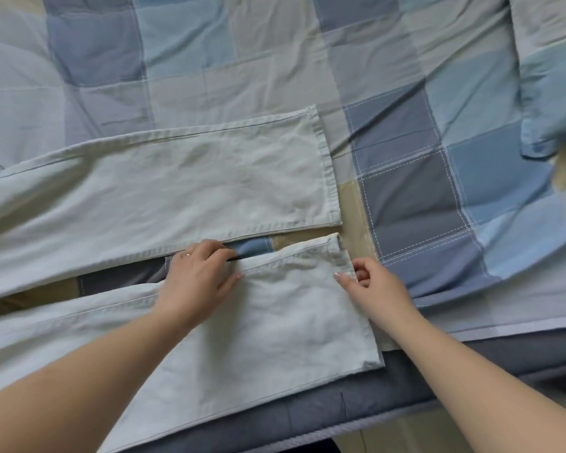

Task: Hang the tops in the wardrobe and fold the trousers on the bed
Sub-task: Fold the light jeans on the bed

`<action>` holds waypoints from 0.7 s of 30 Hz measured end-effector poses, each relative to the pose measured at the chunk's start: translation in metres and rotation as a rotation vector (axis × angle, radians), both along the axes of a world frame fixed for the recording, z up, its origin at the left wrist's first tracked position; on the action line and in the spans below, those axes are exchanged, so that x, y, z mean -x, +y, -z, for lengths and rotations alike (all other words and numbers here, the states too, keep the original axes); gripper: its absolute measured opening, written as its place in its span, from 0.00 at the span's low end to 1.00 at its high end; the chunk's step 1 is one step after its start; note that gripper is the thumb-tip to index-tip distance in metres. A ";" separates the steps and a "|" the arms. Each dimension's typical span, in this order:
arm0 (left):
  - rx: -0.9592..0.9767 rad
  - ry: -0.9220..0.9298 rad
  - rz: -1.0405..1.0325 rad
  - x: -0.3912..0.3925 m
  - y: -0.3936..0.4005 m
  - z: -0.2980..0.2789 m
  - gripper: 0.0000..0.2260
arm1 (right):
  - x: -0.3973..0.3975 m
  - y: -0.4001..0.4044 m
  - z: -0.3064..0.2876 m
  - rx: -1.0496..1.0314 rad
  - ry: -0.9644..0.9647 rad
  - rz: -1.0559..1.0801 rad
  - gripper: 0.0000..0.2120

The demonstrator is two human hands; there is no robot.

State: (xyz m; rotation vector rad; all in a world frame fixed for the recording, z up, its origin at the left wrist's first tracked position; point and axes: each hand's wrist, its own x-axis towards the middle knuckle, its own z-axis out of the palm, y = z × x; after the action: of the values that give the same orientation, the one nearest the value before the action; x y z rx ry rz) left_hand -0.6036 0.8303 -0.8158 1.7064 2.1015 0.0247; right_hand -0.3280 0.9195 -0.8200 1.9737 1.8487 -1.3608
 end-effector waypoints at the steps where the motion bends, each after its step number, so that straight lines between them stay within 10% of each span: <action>1: 0.067 0.032 -0.059 0.000 -0.007 0.001 0.15 | -0.003 -0.009 0.000 -0.037 -0.044 -0.084 0.17; 21: 0.052 -0.142 -0.498 0.108 -0.075 -0.042 0.09 | 0.094 -0.064 -0.043 -0.420 0.051 -0.062 0.22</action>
State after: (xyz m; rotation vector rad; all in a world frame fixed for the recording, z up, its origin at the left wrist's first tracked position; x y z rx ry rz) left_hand -0.7117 0.7549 -0.7739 1.0802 2.3358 0.2293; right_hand -0.4223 0.8560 -0.7773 2.0490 2.3566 -1.0824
